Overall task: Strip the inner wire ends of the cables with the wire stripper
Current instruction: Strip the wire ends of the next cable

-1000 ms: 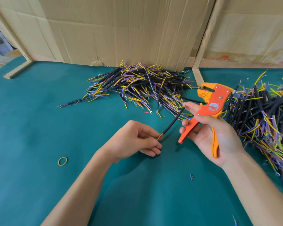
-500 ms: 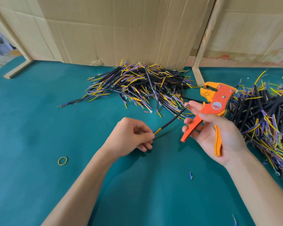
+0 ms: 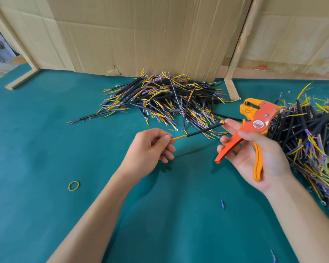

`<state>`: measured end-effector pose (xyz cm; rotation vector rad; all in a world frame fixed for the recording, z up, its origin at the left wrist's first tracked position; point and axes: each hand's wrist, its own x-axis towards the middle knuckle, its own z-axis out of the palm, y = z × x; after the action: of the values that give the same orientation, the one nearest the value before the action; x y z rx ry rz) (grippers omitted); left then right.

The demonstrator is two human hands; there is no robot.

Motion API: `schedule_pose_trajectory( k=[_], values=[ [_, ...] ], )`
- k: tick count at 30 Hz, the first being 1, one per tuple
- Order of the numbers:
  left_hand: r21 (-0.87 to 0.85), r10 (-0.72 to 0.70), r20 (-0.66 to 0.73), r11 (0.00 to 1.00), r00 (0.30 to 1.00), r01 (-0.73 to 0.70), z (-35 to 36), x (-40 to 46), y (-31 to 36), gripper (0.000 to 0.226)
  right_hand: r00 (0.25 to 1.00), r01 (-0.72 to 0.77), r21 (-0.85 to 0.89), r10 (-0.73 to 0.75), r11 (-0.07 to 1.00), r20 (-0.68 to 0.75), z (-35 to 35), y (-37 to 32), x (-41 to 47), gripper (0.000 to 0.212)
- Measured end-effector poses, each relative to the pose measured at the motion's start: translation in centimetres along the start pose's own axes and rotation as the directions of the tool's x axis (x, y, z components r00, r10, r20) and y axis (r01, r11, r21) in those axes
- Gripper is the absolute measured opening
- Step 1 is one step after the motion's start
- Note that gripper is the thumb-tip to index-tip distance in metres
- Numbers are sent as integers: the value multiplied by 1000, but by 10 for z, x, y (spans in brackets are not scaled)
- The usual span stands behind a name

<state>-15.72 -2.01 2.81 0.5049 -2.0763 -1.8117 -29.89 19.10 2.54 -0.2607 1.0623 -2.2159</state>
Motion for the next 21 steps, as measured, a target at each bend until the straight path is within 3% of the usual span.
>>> schedule_pose_trajectory(
  k=[4,9,16,21],
  values=[
    [-123,10,-139,992,990,-28,0,0,3,22,1000,-13,-14,13,1000,22,1,1,0,50],
    [-358,-64,-203,934,977,-14,-3,0,8,19,998,-28,-31,29,999,48,2,5,-1,51],
    [-602,-112,-111,798,987,23,-6,-2,13,15,999,-31,-52,34,998,42,0,8,1,50],
    [-681,-102,-62,732,993,33,-6,-3,15,13,999,-28,-60,31,998,38,1,9,0,47]
  ],
)
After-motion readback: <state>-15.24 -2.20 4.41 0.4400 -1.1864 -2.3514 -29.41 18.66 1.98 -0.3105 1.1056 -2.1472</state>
